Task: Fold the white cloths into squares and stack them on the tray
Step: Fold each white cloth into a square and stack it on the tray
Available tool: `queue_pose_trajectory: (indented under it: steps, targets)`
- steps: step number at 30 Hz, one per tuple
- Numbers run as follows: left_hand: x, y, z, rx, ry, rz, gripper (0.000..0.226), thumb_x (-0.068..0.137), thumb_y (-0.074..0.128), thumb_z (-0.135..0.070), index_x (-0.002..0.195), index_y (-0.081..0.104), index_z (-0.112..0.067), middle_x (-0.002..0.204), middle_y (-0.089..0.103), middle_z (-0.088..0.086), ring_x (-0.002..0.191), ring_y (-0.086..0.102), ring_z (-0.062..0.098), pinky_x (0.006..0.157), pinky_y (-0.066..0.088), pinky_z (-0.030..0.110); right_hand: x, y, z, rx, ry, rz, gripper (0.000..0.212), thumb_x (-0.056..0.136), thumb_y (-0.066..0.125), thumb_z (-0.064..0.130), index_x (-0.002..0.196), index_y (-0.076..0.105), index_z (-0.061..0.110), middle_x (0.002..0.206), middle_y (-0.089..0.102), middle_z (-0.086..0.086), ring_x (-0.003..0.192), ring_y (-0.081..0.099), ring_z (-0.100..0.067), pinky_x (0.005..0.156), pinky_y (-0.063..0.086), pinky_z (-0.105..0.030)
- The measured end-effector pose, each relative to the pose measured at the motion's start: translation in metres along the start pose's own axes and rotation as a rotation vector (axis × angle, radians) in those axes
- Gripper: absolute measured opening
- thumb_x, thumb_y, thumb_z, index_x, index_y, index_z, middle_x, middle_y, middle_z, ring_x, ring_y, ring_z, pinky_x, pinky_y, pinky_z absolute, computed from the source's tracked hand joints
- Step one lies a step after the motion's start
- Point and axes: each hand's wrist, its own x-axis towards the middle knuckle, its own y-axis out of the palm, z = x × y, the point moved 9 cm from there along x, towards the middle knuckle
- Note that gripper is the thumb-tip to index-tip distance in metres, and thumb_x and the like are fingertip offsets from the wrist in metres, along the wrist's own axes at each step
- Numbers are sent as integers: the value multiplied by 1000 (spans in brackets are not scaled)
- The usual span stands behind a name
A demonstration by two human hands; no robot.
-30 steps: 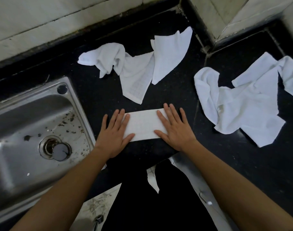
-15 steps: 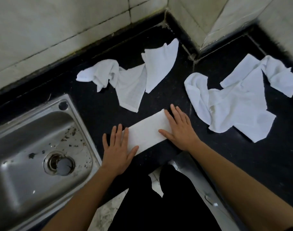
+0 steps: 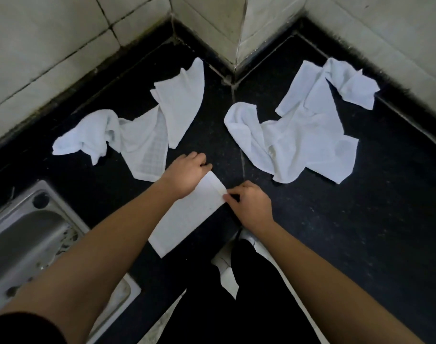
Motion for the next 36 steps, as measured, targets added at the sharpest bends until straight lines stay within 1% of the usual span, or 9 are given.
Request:
queue_pose_trajectory:
  steps: [3,6,9,14,20,24,28,33,36]
  targets:
    - [-3,0,-1,-60,54,-77,51,72,67,8,120,67,-9,115,59,12,101,56,29,72,43,35,1,1,-1,15,53,36,18,90,68,40,98,76,27,100,61,4,89,61,-15,67,45,-27]
    - [-5,-3,2,-214,27,-112,29,72,70,7,96,70,-8,99,60,11,85,57,27,60,42,33,4,2,-4,106,142,102,11,86,70,36,89,73,25,95,63,5,82,63,-15,67,48,-27]
    - [-13,-7,20,-482,-133,-108,11,90,59,-9,99,65,-13,102,59,4,92,55,21,70,46,34,12,-4,-5,247,180,154,8,84,71,32,87,70,25,87,70,9,82,65,-9,73,53,-25]
    - [-33,-40,66,-912,-431,-228,9,89,66,-14,90,66,-24,88,67,-7,82,62,9,74,44,20,38,-50,16,530,114,84,22,87,76,25,107,69,23,85,69,7,75,62,2,81,48,-14]
    - [-71,-145,90,-918,-427,-683,23,91,67,-17,114,67,-19,98,64,-10,91,60,4,75,42,13,44,-163,81,553,-213,-189,18,88,75,23,106,77,21,76,64,15,68,57,2,71,45,-11]
    - [-109,-165,64,-788,-334,-837,15,89,67,-16,103,71,-16,97,63,-10,92,56,8,79,45,22,18,-180,94,556,-328,-209,11,87,76,21,95,76,29,74,65,24,70,60,1,68,44,-10]
    - [-134,-101,19,-655,-262,-682,11,83,70,-10,94,68,-14,93,64,-3,88,54,14,74,47,28,-6,-120,68,453,-304,-28,8,86,75,24,93,75,27,82,66,12,77,63,-3,74,48,-18]
    - [-154,6,-44,-568,-140,-338,18,75,75,-9,89,67,-18,92,64,-4,85,59,17,69,48,26,-50,-11,33,-40,-387,337,14,91,65,29,103,73,26,100,65,7,89,64,-11,81,54,-32]
    - [-165,44,-71,-543,-89,-218,24,68,80,-12,86,67,-22,88,64,-6,79,59,16,63,51,28,-73,25,24,-169,-403,484,19,93,59,33,108,70,28,106,63,5,98,63,-17,82,49,-30]
